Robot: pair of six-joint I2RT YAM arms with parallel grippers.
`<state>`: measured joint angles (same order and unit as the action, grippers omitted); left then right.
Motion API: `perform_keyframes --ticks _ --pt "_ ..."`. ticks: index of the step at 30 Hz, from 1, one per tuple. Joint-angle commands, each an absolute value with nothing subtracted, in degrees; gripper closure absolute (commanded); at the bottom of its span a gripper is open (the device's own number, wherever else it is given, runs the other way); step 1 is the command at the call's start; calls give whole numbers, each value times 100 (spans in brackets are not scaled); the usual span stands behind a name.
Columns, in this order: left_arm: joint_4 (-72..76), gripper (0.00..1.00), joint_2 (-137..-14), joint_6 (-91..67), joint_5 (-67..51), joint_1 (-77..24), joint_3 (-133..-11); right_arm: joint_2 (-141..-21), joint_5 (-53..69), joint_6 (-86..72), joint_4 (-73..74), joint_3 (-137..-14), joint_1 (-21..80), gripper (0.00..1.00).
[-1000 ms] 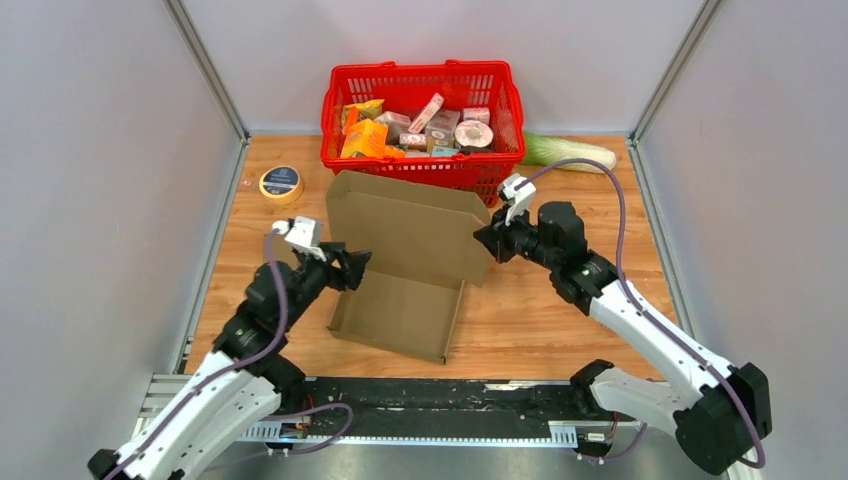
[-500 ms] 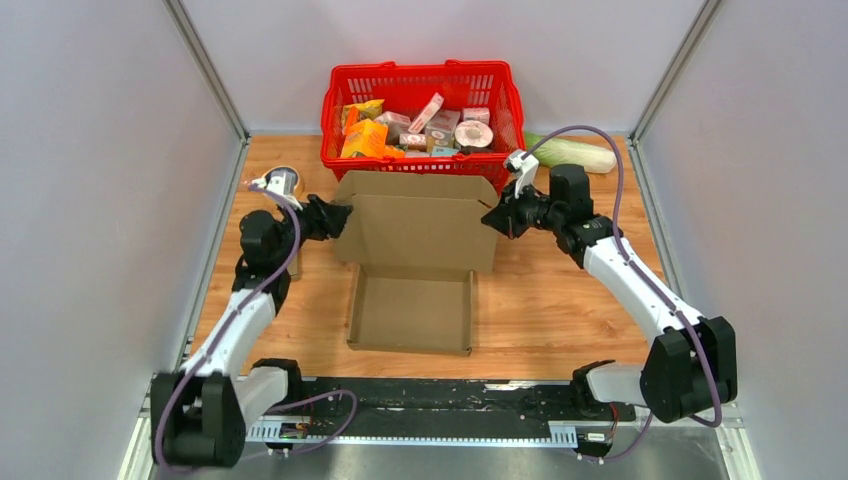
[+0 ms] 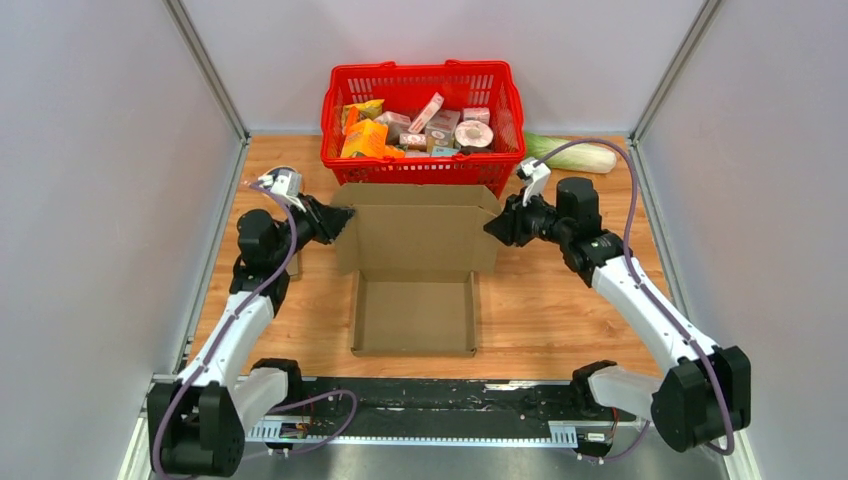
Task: Fold the paper box
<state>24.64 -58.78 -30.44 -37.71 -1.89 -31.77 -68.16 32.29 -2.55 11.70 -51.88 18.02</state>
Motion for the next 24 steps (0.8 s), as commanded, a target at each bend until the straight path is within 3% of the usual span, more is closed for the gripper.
perform_keyframes --ticks 1,7,9,10,12,18,24 --pt "1103 73 -5222 -2225 -2639 -606 -3322 -6416 2647 -843 800 -5045 2091 79" --pt "-112 73 -4957 -2004 -733 -1423 -3498 -6354 1242 -1229 835 -5044 3040 100" --pt "-411 79 -4974 -1978 -162 -1748 -3673 -6398 654 -1423 783 -5071 3312 100" --pt "-526 91 -5018 -2012 155 -1897 -3770 -6390 346 -1659 652 -5054 3418 100" --pt "-746 100 -5115 -2161 927 -2170 -4076 -6407 -495 -1705 458 -5027 3777 100" --pt "-530 100 -5808 -2724 1800 -2495 -4693 -6653 -1993 -1899 45 -5247 4227 100" --pt "719 99 -6056 -2698 2320 -2777 -4386 -6689 -2373 -1732 -1325 -4792 4403 100"
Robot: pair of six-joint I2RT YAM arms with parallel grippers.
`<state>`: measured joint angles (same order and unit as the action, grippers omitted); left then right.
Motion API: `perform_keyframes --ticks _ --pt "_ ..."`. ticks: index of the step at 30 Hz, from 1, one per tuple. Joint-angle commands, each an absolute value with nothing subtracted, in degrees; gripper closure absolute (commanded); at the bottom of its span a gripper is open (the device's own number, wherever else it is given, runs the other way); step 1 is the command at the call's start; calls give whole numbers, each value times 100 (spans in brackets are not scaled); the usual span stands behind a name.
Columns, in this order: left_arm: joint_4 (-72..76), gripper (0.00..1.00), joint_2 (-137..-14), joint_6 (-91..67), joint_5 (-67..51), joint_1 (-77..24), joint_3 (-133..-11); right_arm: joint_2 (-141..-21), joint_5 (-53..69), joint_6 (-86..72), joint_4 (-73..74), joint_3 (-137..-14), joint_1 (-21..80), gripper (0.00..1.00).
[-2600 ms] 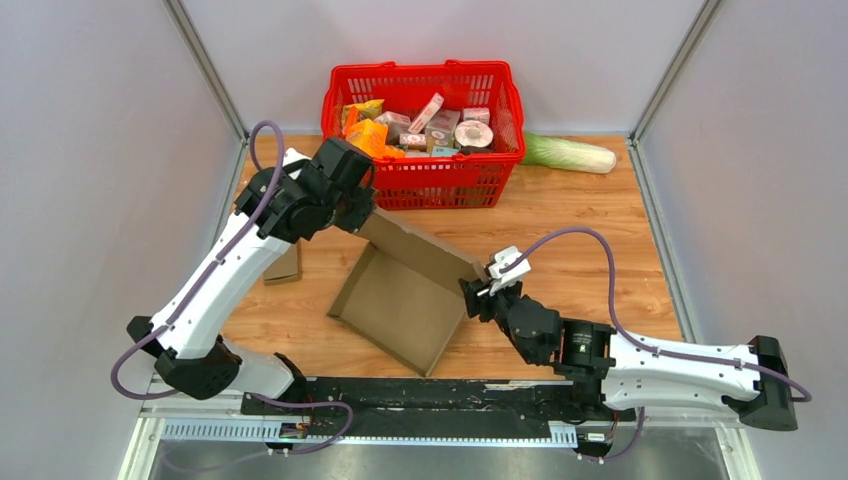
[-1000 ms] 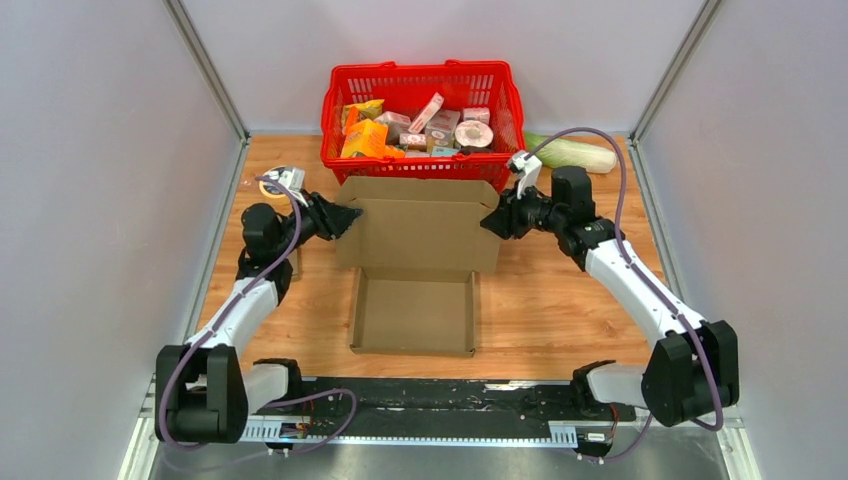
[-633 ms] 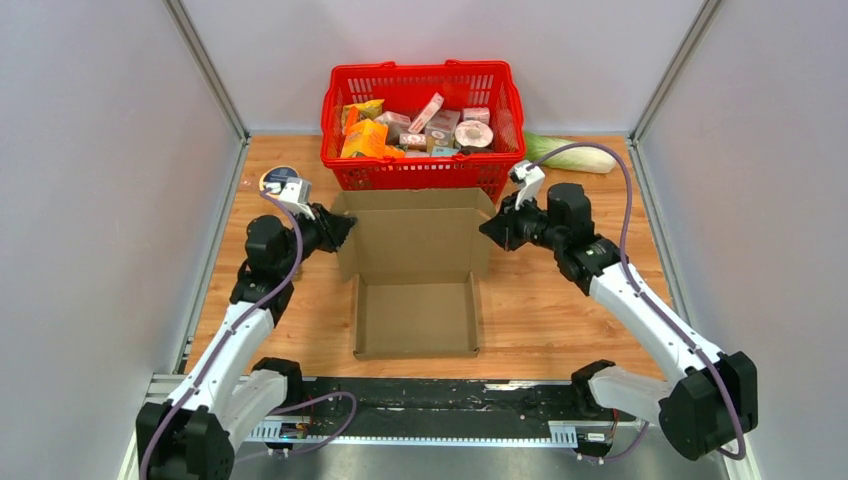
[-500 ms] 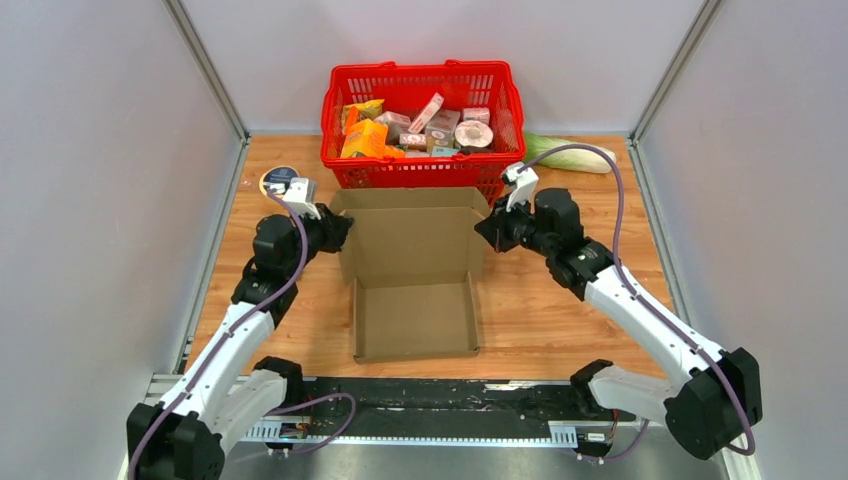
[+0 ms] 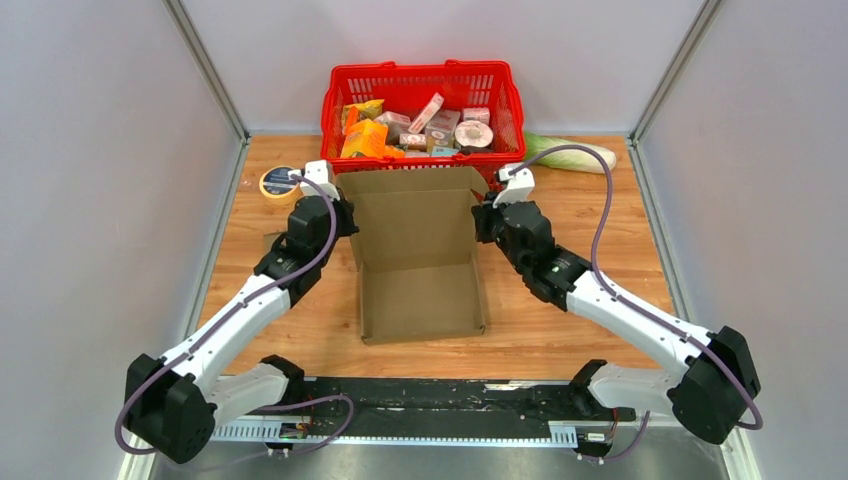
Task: Fold the paper box
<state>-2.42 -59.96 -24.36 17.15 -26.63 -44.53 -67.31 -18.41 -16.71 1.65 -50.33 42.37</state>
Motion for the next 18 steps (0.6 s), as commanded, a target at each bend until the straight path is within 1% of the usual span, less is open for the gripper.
perform_keyframes --ticks 1,3,4,5,6,10,12,14,18 --pt "921 99 -6030 -2637 2303 -2803 -4281 -6671 -2434 -1705 -1553 -4712 4456 100" --pt "1525 96 -5864 -2540 2390 -2944 -3877 -6610 -2609 -1513 -1827 -4353 4683 100" --pt "1642 95 -5819 -2514 2408 -2970 -3772 -6479 -2750 -1416 -2211 -4185 4789 100" --pt "1678 94 -5775 -2566 2452 -2997 -3614 -6408 -2908 -1345 -2398 -3983 4929 100" --pt "1644 91 -5705 -2619 2443 -3014 -3543 -6329 -3118 -1293 -2573 -3816 5131 100" --pt "1880 88 -5432 -2716 2399 -3294 -2972 -5960 -3497 -1336 -3181 -2964 5475 100" --pt "1942 85 -5213 -2812 2470 -3401 -2646 -5907 -3673 -1345 -3357 -2778 5668 100" --pt "1960 85 -5081 -2900 2522 -3542 -2375 -5915 -3875 -1380 -3366 -2663 5870 99" --pt "1741 89 -4765 -3015 2689 -3761 -2162 -5977 -4314 -1520 -3243 -2689 6239 99"
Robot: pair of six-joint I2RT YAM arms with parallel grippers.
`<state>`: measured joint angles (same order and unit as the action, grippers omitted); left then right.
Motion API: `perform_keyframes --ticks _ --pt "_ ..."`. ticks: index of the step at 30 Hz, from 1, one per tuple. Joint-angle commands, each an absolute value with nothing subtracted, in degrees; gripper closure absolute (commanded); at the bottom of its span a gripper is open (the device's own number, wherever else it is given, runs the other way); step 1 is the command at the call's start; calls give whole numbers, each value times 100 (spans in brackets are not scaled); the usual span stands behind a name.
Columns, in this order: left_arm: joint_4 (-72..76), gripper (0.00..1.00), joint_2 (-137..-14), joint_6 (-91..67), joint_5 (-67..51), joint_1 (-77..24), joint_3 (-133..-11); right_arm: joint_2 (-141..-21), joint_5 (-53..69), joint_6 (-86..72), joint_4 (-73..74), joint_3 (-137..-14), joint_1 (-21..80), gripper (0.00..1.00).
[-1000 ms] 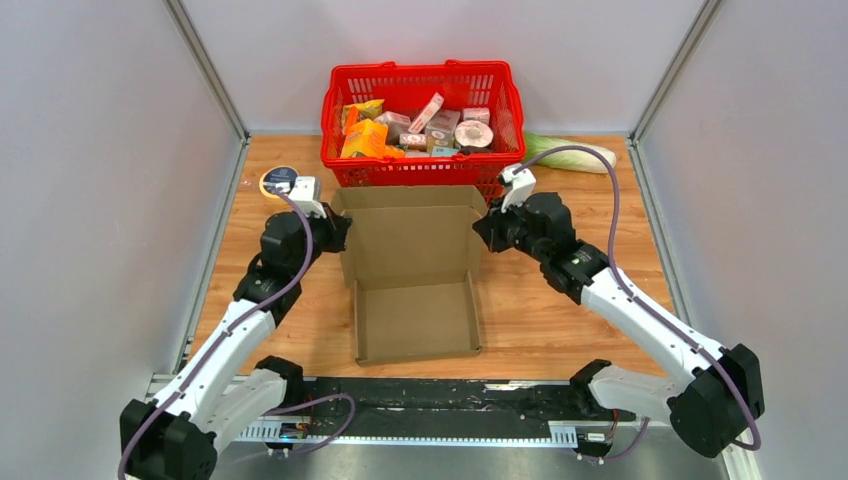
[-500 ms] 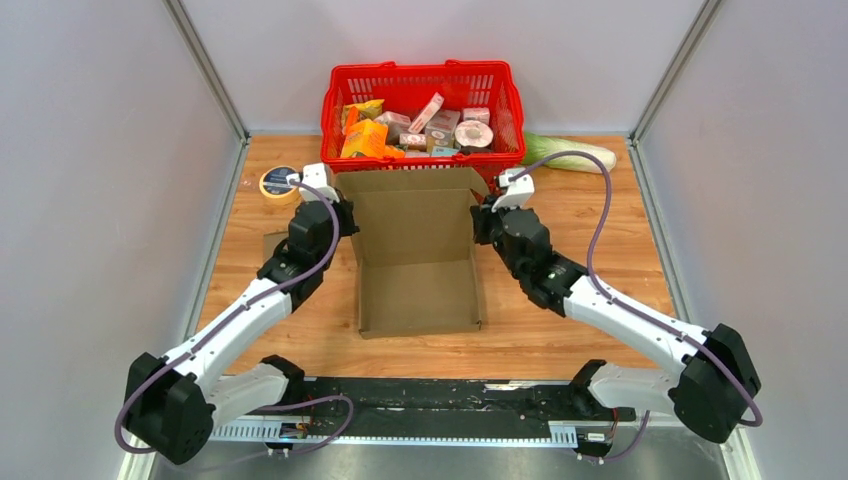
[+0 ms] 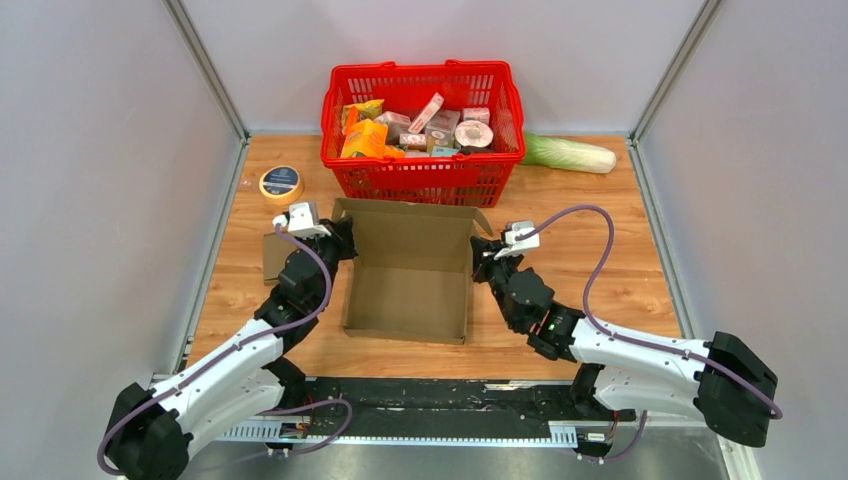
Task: Fold the paper box
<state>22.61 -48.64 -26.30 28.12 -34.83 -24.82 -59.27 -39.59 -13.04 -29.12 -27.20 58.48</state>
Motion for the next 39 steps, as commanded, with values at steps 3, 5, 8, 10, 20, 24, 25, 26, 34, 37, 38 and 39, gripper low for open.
perform_keyframes --ticks 3,5,8,10,20,24,25,26,34,37,38,39 --pt "1714 89 -4528 -3058 2760 -3885 -1917 -6038 -4797 -1572 -3287 -2593 6547 99" --pt "1627 91 -4378 -3085 2795 -3911 -1785 -6073 -5253 -2079 -3007 -2750 6661 100" --pt "1486 93 -4254 -3111 2786 -3929 -1732 -6240 -5841 -2434 -2409 -3031 6933 100" --pt "1459 95 -4201 -3138 2786 -3946 -1688 -6538 -6387 -2723 -2102 -3286 7118 99" --pt "1222 100 -3709 -3217 2707 -3955 -1319 -7049 -7172 -4016 -668 -3744 7541 99" --pt "1222 100 -3543 -3313 2646 -3964 -1125 -6742 -6988 -4087 -300 -3472 7602 86" --pt "1204 100 -3481 -3313 2637 -3955 -1055 -6637 -6909 -4026 -238 -3419 7629 82" --pt "1126 100 -3385 -3322 2637 -3955 -1029 -6531 -6699 -3764 -185 -3349 7742 70" --pt "747 100 -2953 -3357 2645 -3964 -818 -4663 -4514 -3571 2655 -3297 8007 3" --pt "721 100 -2936 -3375 2558 -3981 -765 -3670 -2816 -2823 2602 -3260 8112 0" --pt "695 100 -2944 -3375 2549 -3981 -756 -3508 -2421 -2673 2523 -3426 8130 0" --pt "668 100 -2953 -3392 2549 -3973 -738 -3429 -2469 -2611 2862 -3697 8112 0"
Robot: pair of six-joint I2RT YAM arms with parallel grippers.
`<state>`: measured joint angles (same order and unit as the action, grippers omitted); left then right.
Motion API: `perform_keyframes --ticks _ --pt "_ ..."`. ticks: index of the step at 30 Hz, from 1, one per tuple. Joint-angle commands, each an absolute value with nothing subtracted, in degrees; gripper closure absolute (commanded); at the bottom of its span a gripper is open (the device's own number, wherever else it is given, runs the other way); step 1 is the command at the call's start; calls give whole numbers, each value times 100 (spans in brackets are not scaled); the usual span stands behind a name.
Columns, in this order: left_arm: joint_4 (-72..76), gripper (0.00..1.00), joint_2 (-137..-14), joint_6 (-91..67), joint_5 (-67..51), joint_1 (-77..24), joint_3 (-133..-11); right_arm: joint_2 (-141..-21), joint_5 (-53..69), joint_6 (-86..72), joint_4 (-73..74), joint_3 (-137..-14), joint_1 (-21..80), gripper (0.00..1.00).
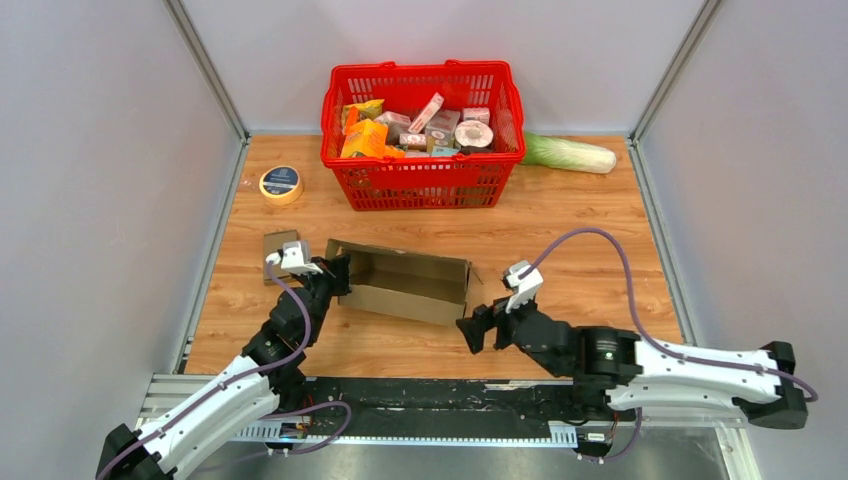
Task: Fold the paper box
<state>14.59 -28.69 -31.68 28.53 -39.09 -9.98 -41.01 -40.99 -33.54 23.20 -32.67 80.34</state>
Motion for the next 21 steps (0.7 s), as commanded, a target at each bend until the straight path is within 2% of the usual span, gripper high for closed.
perform_keyframes --ticks 1,4,5,8,11,12,14,18,21 --pt "651 100 -2953 -3401 2540 -3981 -703 -3454 -2670 -2645 3109 -4475 8095 0" --pt "642 100 -2901 -3489 2558 -3973 -607 -4216 -2743 -2549 3927 -5674 7587 0" --pt "633 100 -2866 -3515 2566 -3981 -589 -4819 -2003 -2531 4024 -6261 7019 0" --pt "449 100 -2734 -3525 2593 -3973 -598 -5448 -970 -2566 4254 -7107 6269 0" --pt "264 100 -2506 -3533 2584 -3981 -571 -6212 547 -2069 3763 -7486 5811 0" --pt "238 100 -2461 -3551 2567 -3973 -554 -6745 632 -1770 3823 -7636 5836 0" --pt "123 100 -2347 -3612 2558 -3973 -545 -7144 311 -1076 3981 -7935 6186 0" --pt "35 100 -2250 -3595 2522 -3981 -598 -7461 -798 435 3150 -7657 6653 0" --pt "35 100 -2250 -3586 2531 -3981 -650 -7655 -1369 921 2727 -7585 6846 0"
